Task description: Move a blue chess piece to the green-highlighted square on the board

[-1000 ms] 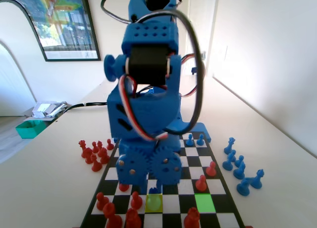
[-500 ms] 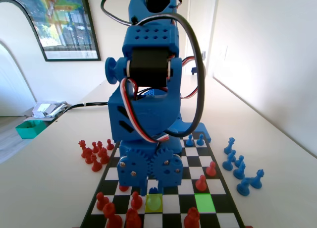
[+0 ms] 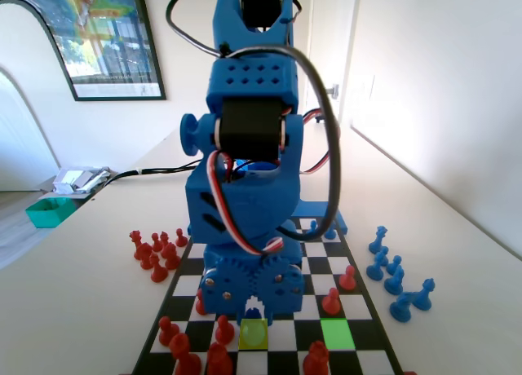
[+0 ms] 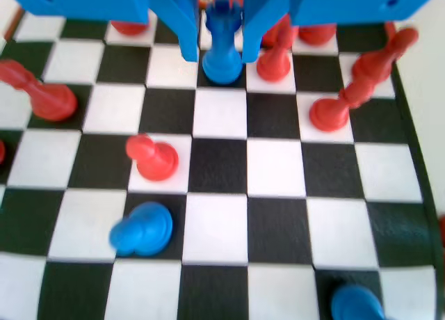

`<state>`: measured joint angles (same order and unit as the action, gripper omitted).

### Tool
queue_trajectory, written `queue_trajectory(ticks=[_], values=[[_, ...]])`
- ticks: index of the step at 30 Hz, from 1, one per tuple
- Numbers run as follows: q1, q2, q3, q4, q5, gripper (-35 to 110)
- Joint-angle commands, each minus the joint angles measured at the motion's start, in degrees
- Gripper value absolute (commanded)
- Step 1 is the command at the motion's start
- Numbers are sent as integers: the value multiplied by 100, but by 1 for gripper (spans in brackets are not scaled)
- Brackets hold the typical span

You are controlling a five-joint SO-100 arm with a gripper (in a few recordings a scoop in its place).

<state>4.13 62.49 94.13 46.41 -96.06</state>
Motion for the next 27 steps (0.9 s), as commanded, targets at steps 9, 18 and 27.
queue_trajectory(ticks=[9,18,27], values=[[70,229,-545,44,0,10],[88,193,-510,44,-53,10],[97,176,-431,44,-79,10]])
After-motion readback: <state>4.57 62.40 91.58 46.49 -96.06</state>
